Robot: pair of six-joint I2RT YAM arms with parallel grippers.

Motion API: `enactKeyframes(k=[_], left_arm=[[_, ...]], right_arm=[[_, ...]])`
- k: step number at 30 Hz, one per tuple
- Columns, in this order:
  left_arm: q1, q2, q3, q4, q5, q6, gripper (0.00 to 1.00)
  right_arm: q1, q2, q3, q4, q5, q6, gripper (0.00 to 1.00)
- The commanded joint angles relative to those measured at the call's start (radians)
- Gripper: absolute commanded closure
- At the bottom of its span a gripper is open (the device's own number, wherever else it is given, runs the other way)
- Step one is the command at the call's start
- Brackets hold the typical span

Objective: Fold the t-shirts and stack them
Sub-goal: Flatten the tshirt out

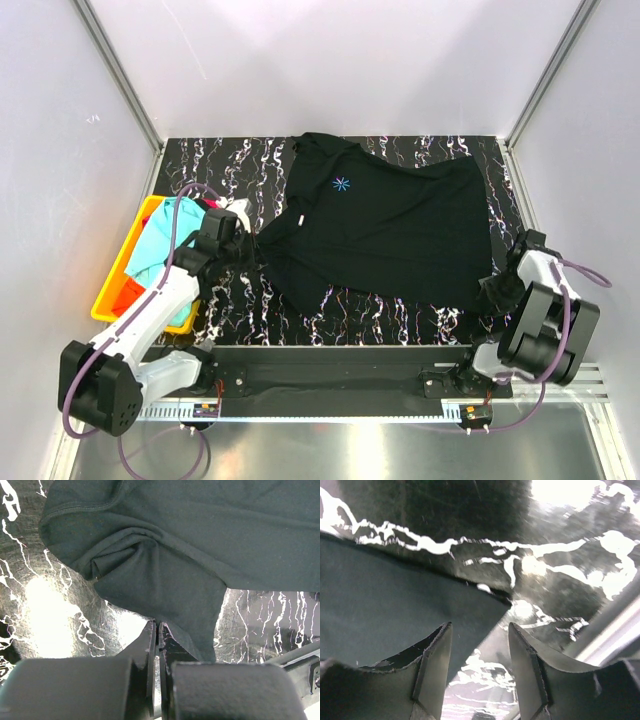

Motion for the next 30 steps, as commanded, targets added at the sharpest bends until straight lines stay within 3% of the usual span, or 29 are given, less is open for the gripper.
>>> enactKeyframes(k=[1, 5, 9, 12, 13, 22, 30], left_arm=[[0.0, 0.012, 0.04, 0.057, 0.023, 0.013, 1.0], [0.0, 0.006, 0.041, 0.054, 0.017, 0.009, 1.0], [0.001, -0.017, 0.048, 0.036, -0.005, 0.013, 1.0], [0.003, -0.035, 0.061, 0.008, -0.022, 0.022, 1.0], [0.004, -0.04, 0.066, 0.001, -0.026, 0.026, 1.0], [0.008, -0.053, 0.127, -0.028, -0.072, 0.022, 1.0], [0.008, -0.029, 0.235, -0.007, -0.141, -0.007, 1.0]], right_arm=[[-0.003, 0.059, -0.005, 0.076, 0.001, 0.04, 0.44], [-0.003, 0.109, -0.002, 0.114, 0.017, 0.053, 0.46], [-0.003, 0.175, -0.004, 0.158, 0.006, 0.067, 0.54], [-0.003, 0.198, -0.019, 0.186, -0.028, 0.088, 0.63], [-0.003, 0.197, -0.022, 0.188, -0.049, 0.09, 0.71], [0.001, 0.056, 0.015, 0.108, -0.06, 0.022, 0.98], [0.144, 0.126, 0.266, 0.068, 0.001, -0.013, 1.0]])
